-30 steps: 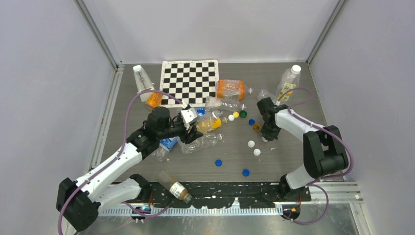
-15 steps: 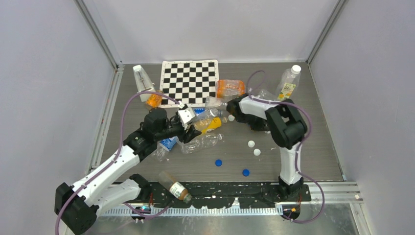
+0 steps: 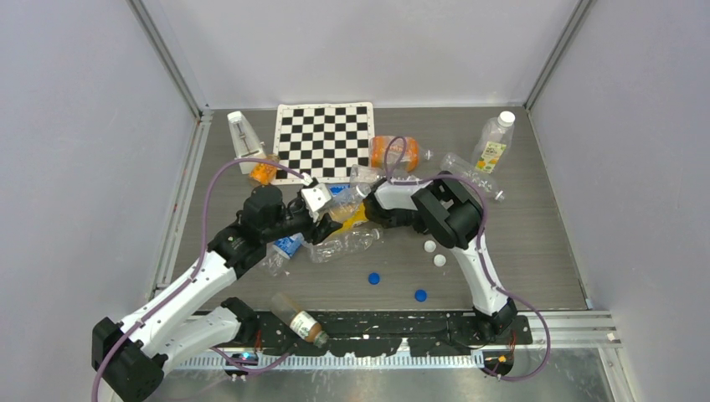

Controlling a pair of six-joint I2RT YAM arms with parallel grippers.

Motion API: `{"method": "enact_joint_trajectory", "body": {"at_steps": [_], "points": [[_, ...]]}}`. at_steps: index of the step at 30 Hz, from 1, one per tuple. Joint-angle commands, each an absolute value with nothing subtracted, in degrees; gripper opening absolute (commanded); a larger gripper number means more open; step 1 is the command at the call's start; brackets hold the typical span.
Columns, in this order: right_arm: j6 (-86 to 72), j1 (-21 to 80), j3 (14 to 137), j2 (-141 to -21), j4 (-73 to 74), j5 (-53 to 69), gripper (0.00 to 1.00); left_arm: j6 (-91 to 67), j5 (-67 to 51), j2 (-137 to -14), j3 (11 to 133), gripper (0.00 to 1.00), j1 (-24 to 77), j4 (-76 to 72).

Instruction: Screw on the bottle caps

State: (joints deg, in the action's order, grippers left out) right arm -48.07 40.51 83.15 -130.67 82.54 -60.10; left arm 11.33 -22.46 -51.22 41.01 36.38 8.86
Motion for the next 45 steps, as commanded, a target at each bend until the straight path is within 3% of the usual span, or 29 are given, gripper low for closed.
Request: {"method": "enact_joint_trajectory", "body": {"at_steps": [1, 15, 25, 32, 45], "points": [[-47.4, 42.7, 85.1, -130.7, 82.0, -60.4, 0.4, 12.3, -22.2, -49.9, 43.2, 0.0, 36.6, 8.5], [-43.7, 44.3, 83.8, -118.1, 77.1, -54.5, 0.46, 12.4, -22.8, -50.1, 43.2, 0.0, 36.6, 8.7], [-44.3, 37.5, 72.2, -103.9, 66.0, -44.6, 0.67, 12.5, -23.2, -50.3, 43.4, 0.0, 36.6, 9.0], [-42.2, 29.4, 62.3, -96.4, 52.8, -35.1, 0.67, 12.5, -23.4, -50.3, 43.4, 0.0, 36.6, 9.0], [-41.0, 23.5, 56.4, -93.1, 42.6, -28.7, 0.61, 12.6, -23.6, -50.4, 43.5, 0.0, 36.6, 9.3]]}}
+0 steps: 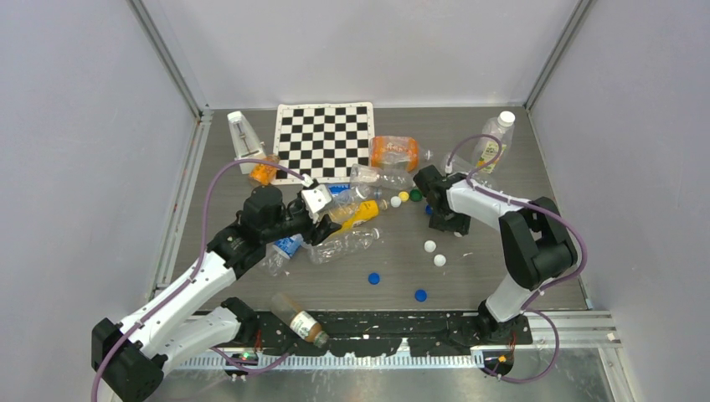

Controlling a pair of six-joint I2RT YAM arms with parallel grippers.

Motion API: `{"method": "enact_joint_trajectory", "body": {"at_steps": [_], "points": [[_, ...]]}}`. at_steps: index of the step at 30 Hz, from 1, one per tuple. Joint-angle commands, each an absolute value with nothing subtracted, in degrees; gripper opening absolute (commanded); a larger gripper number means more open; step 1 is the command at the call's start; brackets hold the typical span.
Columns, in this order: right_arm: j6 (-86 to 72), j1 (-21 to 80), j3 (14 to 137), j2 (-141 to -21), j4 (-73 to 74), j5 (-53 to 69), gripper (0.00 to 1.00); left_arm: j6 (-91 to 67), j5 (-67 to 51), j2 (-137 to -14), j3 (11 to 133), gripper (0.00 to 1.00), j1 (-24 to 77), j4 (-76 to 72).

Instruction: Screw on the bottle caps

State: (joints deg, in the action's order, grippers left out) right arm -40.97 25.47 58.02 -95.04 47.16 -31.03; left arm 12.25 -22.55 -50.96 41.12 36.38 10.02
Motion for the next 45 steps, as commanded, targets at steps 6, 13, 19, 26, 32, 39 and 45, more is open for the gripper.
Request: {"method": "enact_joint_trajectory", "body": {"at_steps": [6, 13, 19, 26, 32, 39, 45], "points": [[-40.4, 21.1, 55.0, -93.3, 39.8, -26.9, 0.6, 12.6, -23.8, -50.2, 43.5, 0.0, 36.6, 9.4], [-40.7, 20.7, 55.4, -91.5, 40.3, -26.7, 0.59, 12.7, -24.0, -50.4, 43.6, 0.0, 36.6, 9.6], [-40.7, 20.2, 55.5, -91.2, 40.0, -27.3, 0.59, 12.7, -24.1, -50.5, 43.6, 0.0, 36.6, 9.7], [-41.0, 18.5, 54.1, -91.8, 38.0, -26.1, 0.59, 12.7, -24.3, -50.6, 43.7, 0.0, 36.6, 9.7], [-41.7, 14.9, 50.8, -92.2, 34.5, -21.1, 0.59, 12.8, -24.4, -50.7, 43.7, 0.0, 36.6, 9.8], [-44.5, 9.7, 45.0, -90.1, 30.6, -14.0, 0.56, 12.7, -24.7, -50.8, 43.7, 0.0, 36.6, 9.8], [-48.6, 3.5, 38.7, -86.0, 27.3, -8.9, 0.43, 12.8, -24.7, -50.7, 43.7, 0.0, 36.6, 9.8]]}}
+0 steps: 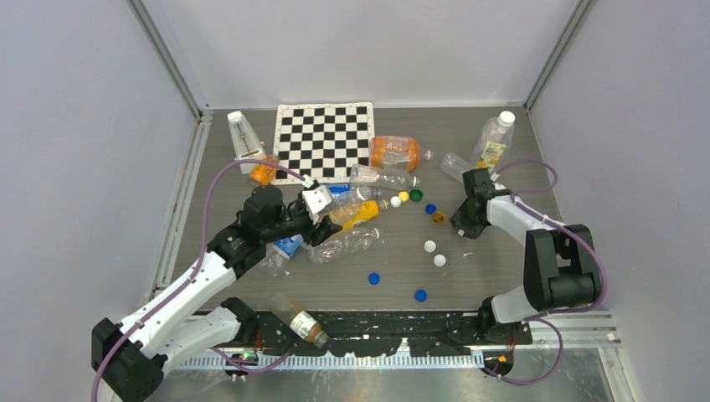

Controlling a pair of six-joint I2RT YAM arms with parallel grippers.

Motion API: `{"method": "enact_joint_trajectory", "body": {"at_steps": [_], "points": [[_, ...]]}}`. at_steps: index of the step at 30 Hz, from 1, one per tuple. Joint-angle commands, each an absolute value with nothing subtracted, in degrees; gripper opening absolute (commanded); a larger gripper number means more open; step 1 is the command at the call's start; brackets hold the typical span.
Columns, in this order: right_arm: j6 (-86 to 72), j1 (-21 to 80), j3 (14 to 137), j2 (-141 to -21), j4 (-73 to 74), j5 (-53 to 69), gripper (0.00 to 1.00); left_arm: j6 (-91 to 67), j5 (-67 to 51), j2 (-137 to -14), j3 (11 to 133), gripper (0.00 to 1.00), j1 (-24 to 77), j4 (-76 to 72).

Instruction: Screw on the bottle caps

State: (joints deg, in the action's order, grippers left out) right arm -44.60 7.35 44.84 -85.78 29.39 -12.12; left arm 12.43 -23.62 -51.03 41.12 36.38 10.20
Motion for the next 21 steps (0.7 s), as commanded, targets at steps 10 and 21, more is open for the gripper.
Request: {"method": "enact_joint_trajectory", "body": {"at_steps": [10, 21], "points": [[-53.6, -0.7, 30.6, -74.7, 17.2, 3.6, 0.2, 12.7, -24.8, -50.4, 43.8, 0.0, 36.6, 9.8], [-63.9, 1.8, 20.8, -77.6, -15.7, 21.3, 0.17, 12.5, -25.1, -50.3, 43.7, 0.0, 36.6, 9.4]]}}
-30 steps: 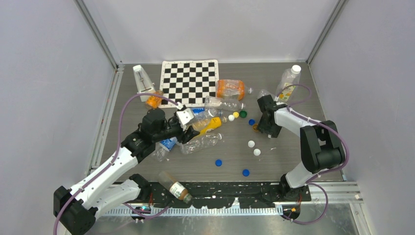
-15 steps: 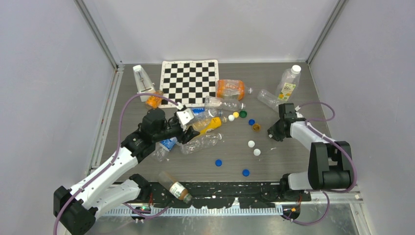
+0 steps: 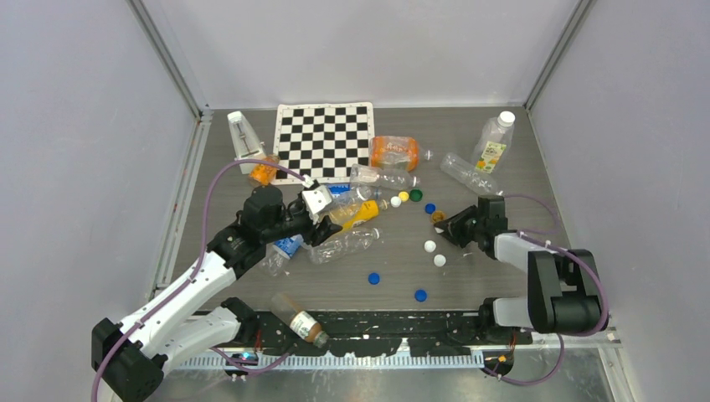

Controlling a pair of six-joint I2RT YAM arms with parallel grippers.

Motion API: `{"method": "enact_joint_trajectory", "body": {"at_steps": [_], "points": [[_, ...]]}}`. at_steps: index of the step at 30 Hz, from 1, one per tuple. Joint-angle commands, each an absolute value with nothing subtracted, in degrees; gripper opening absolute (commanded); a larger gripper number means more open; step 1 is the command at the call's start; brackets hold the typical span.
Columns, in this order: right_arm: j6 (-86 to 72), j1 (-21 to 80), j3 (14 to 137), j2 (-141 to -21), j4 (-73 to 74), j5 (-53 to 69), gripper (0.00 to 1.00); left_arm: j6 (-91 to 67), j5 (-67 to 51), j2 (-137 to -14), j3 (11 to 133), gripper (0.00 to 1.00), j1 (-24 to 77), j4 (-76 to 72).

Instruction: Screw on the bottle caps

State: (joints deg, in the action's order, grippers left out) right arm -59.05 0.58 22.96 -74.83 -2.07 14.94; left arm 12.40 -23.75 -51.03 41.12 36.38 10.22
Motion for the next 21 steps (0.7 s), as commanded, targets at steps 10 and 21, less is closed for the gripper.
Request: {"method": "enact_joint_trajectory", "body": {"at_steps": [10, 21], "points": [[-68.2, 1.7, 15.9, -82.0, -16.5, 19.5, 0.32, 12.4, -25.1, -50.0, 43.7, 0.0, 36.6, 9.4], [-66.4, 1.4, 18.0, -75.7, 2.8, 14.7, 0.41, 12.5, -25.1, -49.9, 43.8, 0.0, 36.6, 9.3]]}}
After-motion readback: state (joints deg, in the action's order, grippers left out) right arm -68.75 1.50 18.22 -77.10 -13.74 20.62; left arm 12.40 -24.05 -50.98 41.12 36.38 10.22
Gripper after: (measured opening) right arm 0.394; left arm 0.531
